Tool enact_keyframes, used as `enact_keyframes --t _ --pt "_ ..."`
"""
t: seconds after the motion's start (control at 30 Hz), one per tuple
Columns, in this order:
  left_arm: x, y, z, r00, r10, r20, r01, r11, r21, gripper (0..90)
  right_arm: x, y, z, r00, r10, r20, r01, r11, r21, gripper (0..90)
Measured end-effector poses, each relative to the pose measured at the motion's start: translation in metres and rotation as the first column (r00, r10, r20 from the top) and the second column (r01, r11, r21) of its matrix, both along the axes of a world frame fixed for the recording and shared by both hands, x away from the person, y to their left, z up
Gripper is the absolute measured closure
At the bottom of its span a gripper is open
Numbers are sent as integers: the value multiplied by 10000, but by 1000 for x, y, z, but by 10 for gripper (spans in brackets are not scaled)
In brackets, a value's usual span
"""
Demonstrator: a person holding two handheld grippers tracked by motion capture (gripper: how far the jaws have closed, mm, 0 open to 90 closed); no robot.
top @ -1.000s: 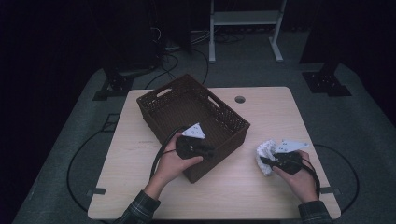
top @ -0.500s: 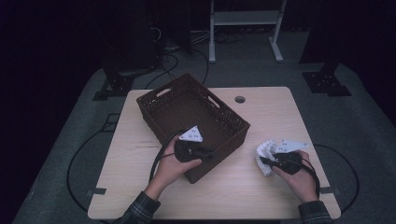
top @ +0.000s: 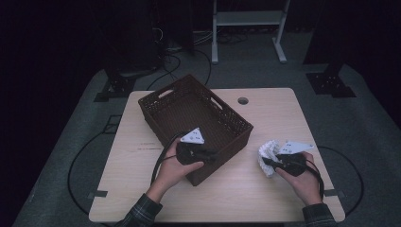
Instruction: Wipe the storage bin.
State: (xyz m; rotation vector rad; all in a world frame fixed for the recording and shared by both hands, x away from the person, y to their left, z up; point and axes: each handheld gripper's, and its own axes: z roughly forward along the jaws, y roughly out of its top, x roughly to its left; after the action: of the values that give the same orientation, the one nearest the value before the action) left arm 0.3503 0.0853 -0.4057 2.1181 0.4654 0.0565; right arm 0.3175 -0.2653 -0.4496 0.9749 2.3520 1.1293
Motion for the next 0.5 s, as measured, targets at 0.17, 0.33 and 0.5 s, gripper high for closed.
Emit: enact_keyframes --t 0.17,0.33,0.5 --pt "0 0 0 10000 -5 -4 5 10000 17 716 -1 1 11 9995 92 286 -99 9996 254 764" --pt "1 0 0 10000 -16 -51 16 10000 31 715 1 6 22 9982 236 547 -256 9990 366 764" --pt "1 0 0 10000 -35 -92 35 10000 48 714 4 11 32 9965 372 744 -412 9977 531 764"
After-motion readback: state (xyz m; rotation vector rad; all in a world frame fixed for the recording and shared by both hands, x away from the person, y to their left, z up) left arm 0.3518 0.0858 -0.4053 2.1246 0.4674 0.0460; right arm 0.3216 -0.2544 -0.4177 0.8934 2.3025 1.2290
